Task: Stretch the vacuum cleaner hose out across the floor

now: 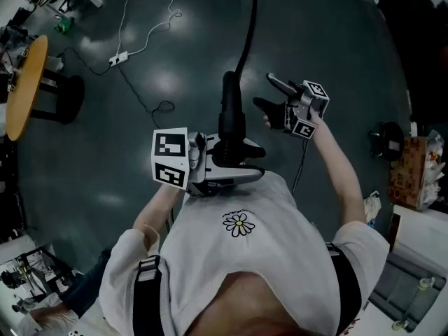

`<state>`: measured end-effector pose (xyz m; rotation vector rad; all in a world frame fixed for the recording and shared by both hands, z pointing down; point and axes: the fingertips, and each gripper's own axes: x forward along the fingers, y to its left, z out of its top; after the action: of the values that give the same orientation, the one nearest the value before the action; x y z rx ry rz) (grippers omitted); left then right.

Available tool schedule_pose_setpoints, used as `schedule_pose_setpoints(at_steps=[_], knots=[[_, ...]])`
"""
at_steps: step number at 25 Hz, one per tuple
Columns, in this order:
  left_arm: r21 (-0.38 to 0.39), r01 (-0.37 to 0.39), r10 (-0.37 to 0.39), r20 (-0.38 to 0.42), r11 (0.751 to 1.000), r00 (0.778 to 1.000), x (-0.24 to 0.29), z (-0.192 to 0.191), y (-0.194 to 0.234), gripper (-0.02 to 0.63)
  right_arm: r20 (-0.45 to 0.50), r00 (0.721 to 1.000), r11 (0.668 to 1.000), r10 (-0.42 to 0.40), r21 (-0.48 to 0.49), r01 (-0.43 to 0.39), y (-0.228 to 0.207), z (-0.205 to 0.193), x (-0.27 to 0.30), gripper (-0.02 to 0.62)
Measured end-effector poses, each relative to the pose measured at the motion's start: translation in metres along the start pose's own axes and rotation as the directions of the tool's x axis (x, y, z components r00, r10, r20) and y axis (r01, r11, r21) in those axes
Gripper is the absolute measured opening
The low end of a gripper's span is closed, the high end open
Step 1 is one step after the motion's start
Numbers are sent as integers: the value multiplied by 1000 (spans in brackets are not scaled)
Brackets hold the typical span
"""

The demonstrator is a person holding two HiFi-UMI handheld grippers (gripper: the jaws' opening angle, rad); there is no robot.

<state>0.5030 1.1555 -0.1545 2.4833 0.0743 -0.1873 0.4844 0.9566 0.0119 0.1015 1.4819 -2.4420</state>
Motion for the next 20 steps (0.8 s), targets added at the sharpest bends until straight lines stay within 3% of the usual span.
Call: schedule_pose_setpoints(at_steps=[2,4,7,11,13,17,19,20], knots=[[-3,-4,4,15,1000,1000,-3,-1,-2,172,-104,994,998,-18,51,24,-14,-25,31,414],[0,-5,5,23,1000,1000,-8,-1,-6,172,-137,990,992,29,127,-11,-19,-35,55,414],[18,-3,3,5,1000,1000,-13,-7,-12,172,-102,989,970,104,231,-79,-29,-31,79,414],[54,30,-26,-66,998,997,-14,-19,-25,172,-20,998,963,58,265,-50,-56,-17,101,414],[73,22,-15,-94,997,995,-17,-22,-24,172,-3,999,975,33,218,-31,-53,-7,110,413],[111,-54,66,-105,992,992,-33,-17,-10,172,-15,1000,1000,28,12,-28,-11,8,132,370],[97,-113,123,-109,989,986,-42,-17,3,172,-10,999,987,43,-153,-44,27,16,140,365],[75,-133,141,-111,988,984,-46,-19,11,172,-20,999,965,41,-257,-44,48,17,145,364]])
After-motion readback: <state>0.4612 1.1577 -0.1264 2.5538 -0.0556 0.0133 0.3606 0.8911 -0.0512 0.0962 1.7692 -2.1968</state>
